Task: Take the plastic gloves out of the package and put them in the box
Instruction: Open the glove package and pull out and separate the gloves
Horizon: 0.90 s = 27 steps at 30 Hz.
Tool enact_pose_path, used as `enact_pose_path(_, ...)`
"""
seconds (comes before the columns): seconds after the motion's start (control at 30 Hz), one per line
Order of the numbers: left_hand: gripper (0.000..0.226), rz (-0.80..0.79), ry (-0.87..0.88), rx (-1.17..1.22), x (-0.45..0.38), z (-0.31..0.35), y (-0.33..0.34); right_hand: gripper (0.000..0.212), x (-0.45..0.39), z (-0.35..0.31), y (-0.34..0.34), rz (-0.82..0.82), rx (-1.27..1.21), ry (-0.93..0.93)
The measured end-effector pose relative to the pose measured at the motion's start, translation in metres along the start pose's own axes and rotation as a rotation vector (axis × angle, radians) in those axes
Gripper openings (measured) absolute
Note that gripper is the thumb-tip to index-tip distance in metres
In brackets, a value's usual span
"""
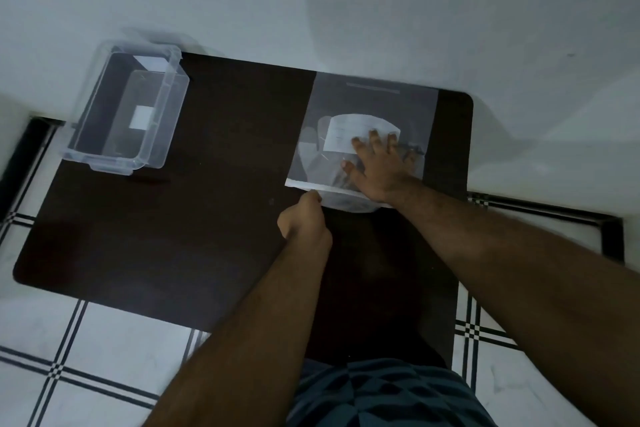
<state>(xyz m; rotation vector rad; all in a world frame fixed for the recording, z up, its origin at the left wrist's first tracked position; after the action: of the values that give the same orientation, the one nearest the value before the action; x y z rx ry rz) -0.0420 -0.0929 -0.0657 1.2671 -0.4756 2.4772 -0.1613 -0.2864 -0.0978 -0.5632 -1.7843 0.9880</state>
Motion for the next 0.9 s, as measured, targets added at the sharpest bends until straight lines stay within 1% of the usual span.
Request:
enact_pose_path(0.2,0.006,0.025,-0.037,-0.013,0.000,-0.016,-0.045,0.079,-0.001,0.003,0.002,0.004,0.049,-0.005)
enact_pose_path(0.33,0.008,0.059,-0.072,-0.041,-0.004,-0.030,-0.078,0.077,-0.003,0.002,0.002,0.002,0.062,0.004)
enact_pose_path(0.57,0.013,0.103,-0.124,-0.023,-0.016,-0.051,-0.144,0.076,-0.002,-0.001,-0.003,0.003,0.102,0.014)
enact_pose_path(0.63,0.013,0.115,-0.141,-0.021,-0.018,-0.056,-0.163,0.076,0.003,-0.005,-0.005,0.030,0.108,0.008)
enact_pose_path(0.7,0.016,0.120,-0.146,-0.011,-0.019,-0.061,-0.178,0.076,0.010,-0.016,-0.003,0.068,0.109,-0.024)
enact_pose_path(0.77,0.017,0.104,-0.133,0.009,-0.019,-0.062,-0.186,0.072,0.020,-0.038,0.005,0.093,0.137,-0.100)
enact_pose_path(0.9,0.011,0.042,-0.114,0.014,-0.021,-0.064,-0.187,0.057,0.046,-0.087,0.019,0.218,0.128,-0.256)
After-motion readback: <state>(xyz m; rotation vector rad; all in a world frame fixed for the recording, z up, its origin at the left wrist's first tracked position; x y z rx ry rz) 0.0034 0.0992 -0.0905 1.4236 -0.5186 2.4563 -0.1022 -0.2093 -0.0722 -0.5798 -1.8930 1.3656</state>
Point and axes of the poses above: each hand's wrist, its own x-axis away from the middle knuckle, its own y-axis out of the palm, z = x × y, the point moved 9 cm from there along -x, towards the middle knuckle, and after that the axes turned 4 degrees about -z, right-handed, at the moved point
